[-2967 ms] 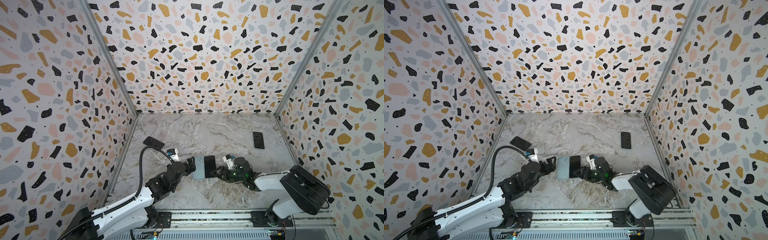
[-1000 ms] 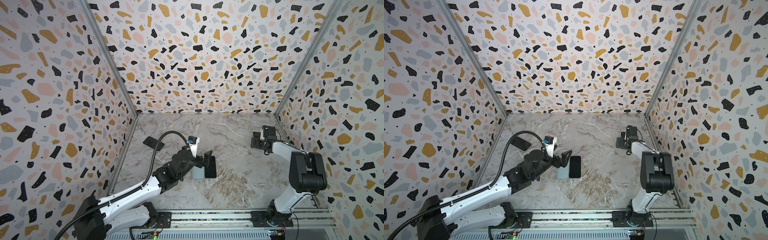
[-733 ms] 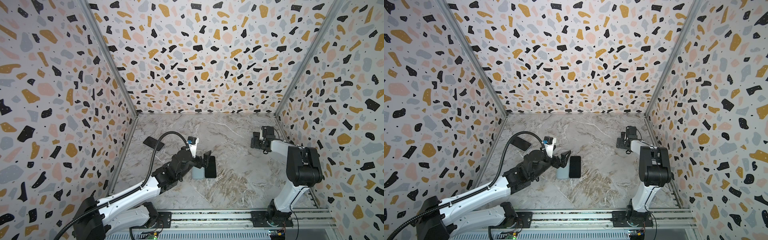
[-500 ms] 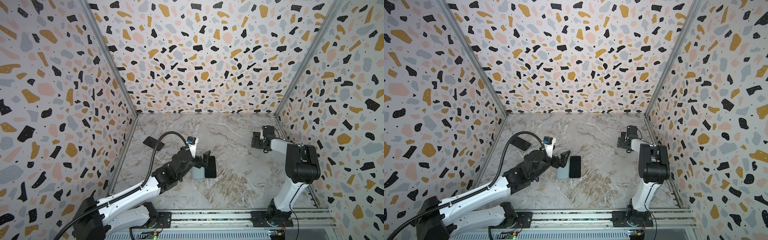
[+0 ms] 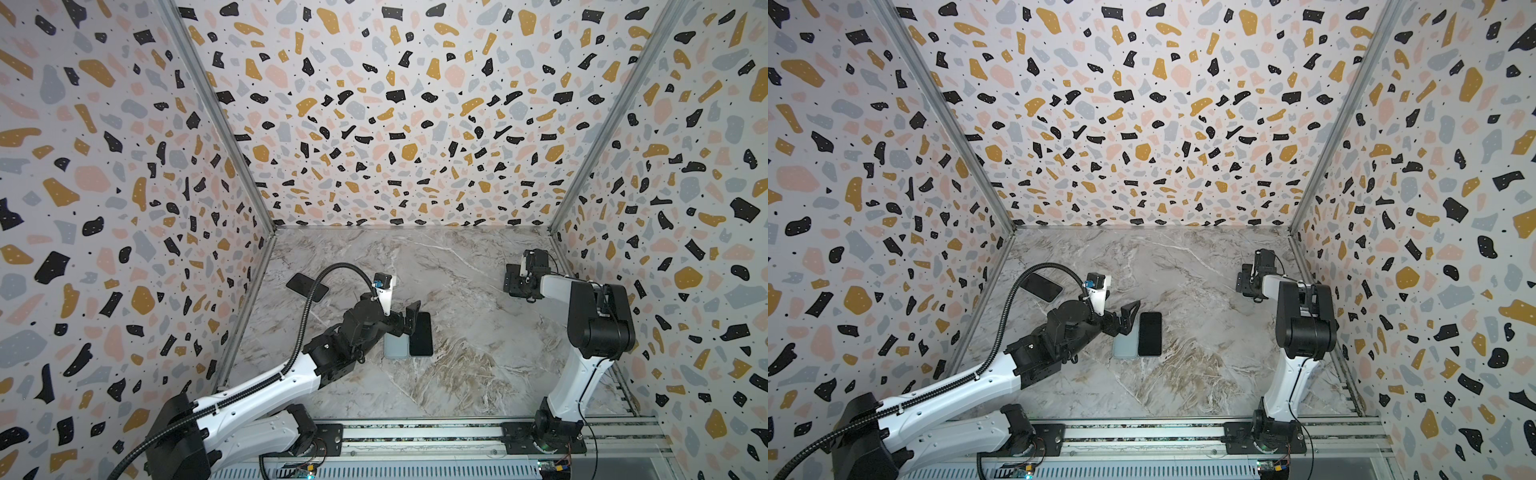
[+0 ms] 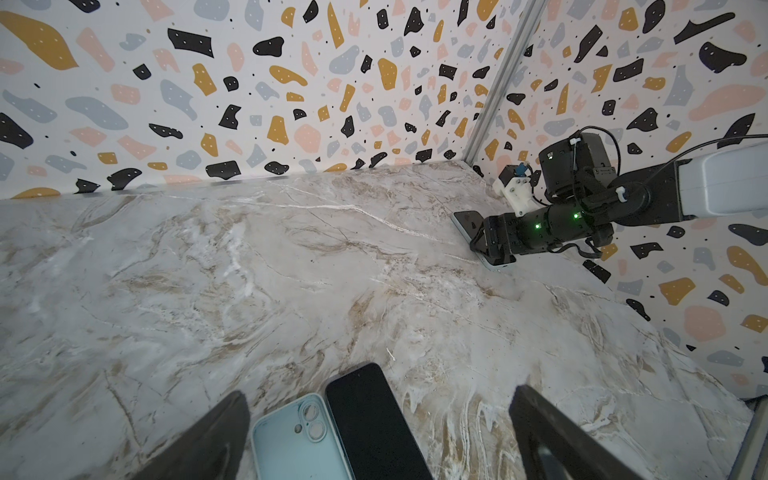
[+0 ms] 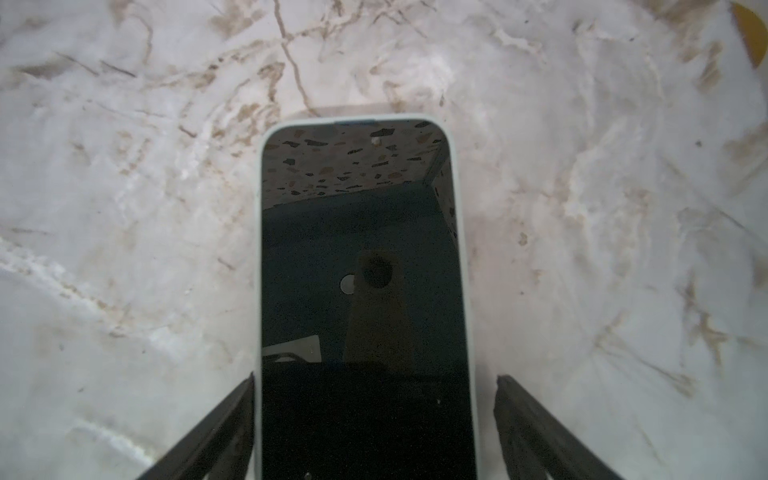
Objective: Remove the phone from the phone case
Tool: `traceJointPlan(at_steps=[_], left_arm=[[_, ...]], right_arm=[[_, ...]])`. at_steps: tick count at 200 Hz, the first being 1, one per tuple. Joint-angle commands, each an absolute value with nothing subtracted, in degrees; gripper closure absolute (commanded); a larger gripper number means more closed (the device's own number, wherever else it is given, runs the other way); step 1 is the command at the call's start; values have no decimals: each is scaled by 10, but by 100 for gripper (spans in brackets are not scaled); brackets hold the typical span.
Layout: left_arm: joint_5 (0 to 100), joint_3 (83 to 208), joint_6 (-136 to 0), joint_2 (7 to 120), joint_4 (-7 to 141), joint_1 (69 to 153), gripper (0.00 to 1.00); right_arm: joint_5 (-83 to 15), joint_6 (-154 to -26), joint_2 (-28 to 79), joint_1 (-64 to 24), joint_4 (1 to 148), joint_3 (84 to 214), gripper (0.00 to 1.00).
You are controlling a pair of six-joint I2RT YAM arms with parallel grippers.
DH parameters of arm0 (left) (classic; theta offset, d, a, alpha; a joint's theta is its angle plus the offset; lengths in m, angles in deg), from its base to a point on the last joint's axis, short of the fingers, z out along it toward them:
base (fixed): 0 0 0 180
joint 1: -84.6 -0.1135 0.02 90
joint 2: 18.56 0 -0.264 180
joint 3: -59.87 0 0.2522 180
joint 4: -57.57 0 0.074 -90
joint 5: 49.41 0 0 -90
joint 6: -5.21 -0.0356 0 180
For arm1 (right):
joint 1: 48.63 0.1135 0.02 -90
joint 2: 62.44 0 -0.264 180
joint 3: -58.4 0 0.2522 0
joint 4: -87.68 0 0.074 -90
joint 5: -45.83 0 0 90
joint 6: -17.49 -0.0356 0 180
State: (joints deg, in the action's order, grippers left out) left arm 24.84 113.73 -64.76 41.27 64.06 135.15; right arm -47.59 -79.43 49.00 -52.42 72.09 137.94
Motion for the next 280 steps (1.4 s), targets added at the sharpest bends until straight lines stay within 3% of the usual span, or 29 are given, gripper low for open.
traceJointPlan(at_steps=[1,91,160,192,280], left_arm=[[243,1130,-661,409,636,1354,0],[244,1130,-650,417,637,1352,0],[249,1128,-608,440,610,1347,0],[257,1149,-566,491,603,1343,0],[432,1148,-384,595,419,1284,1]], right_arm=[[-478,-787,501,-528,703,1407,13],[-476,-769,521,-532,692,1433,16],[-475,-776,499,-531,699,1405,31],[-471,-792,456,-526,719,1371,43],[-407,-814,305,-458,745,1276,54]])
